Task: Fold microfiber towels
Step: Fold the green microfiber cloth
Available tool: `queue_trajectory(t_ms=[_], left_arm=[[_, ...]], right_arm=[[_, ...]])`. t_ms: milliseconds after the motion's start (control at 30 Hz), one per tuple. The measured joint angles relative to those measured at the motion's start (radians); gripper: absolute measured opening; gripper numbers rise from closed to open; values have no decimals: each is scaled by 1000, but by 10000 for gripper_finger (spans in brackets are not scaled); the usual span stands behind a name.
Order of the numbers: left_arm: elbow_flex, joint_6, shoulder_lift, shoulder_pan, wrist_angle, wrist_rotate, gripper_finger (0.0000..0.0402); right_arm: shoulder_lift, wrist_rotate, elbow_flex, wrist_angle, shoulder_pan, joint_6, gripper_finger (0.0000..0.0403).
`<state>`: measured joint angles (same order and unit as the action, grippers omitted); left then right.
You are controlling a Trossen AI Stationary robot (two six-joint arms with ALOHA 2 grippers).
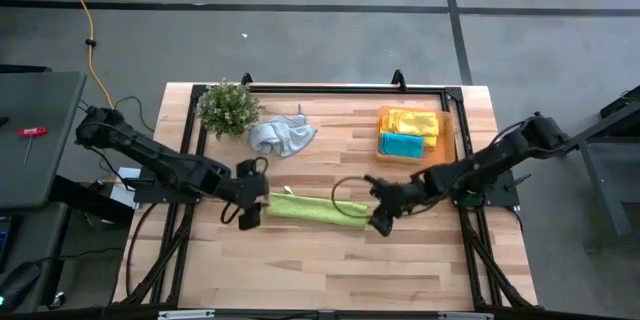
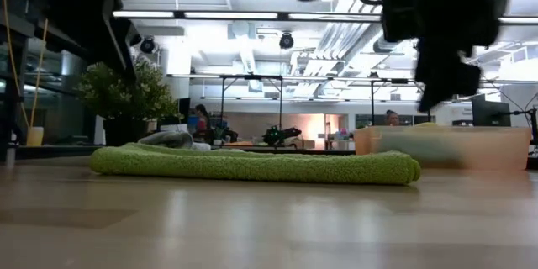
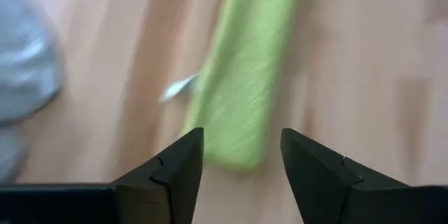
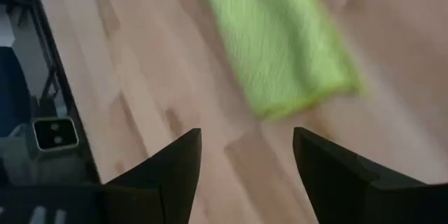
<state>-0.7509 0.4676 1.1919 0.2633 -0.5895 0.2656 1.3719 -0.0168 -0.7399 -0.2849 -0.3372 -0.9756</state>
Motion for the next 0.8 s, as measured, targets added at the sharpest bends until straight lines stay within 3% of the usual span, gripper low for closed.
queue_trajectory(t_ms=[233, 333, 500, 800], left_arm=[[175, 128, -73, 71, 527, -40, 180], [247, 186, -131, 52, 621, -41, 180], [283, 229, -227, 11, 639, -41, 180], [283, 219, -270, -26, 638, -15, 180]], right_arm=[[118, 54, 2, -4, -109, -548, 218], [151, 137, 2, 43, -130, -687, 218], [178, 264, 2, 45, -133, -855, 218], [284, 297, 1, 158, -95, -910, 218]])
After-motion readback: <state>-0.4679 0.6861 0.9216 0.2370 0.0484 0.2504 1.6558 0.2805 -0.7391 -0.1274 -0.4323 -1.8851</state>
